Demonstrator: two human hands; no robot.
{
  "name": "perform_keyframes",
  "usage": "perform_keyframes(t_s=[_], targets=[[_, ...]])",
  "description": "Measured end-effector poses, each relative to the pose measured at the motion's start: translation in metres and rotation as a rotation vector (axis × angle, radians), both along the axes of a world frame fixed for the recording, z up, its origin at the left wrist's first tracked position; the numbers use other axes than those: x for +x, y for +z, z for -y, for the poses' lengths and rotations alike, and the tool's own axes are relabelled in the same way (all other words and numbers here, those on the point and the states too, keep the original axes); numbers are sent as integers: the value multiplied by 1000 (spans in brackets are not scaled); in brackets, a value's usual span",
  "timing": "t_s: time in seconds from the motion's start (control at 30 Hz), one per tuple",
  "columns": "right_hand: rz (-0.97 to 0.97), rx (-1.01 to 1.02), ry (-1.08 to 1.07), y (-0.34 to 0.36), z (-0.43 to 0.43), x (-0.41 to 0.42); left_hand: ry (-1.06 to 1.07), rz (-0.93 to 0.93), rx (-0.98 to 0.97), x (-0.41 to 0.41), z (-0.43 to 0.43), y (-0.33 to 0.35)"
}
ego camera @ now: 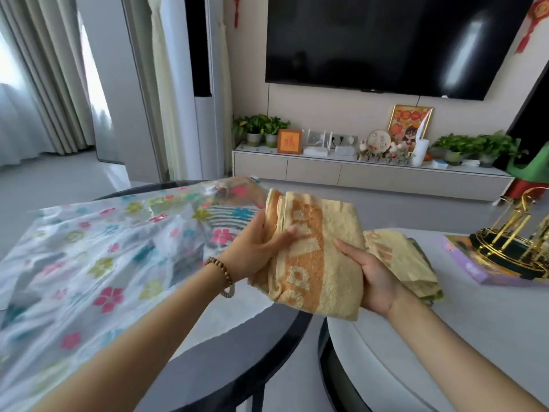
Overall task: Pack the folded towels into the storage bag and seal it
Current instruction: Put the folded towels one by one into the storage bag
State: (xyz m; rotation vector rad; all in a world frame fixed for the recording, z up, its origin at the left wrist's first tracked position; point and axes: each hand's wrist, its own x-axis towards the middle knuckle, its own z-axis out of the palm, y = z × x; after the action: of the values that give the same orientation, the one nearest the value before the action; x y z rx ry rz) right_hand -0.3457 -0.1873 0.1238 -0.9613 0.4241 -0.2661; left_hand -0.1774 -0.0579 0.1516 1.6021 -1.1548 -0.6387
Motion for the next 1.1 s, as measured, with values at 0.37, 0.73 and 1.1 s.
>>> perform_keyframes(t_s=[0.37,0.73,1.1], targets=[[-118,10,91,-34,-47,24,104,780,484,94,-121,-72],[-206,60,275,-57,-81,70,372,454,171,139,-114,-40],[-176,-99,-86,-63,-75,233,565,439,-151,150,-106,1]])
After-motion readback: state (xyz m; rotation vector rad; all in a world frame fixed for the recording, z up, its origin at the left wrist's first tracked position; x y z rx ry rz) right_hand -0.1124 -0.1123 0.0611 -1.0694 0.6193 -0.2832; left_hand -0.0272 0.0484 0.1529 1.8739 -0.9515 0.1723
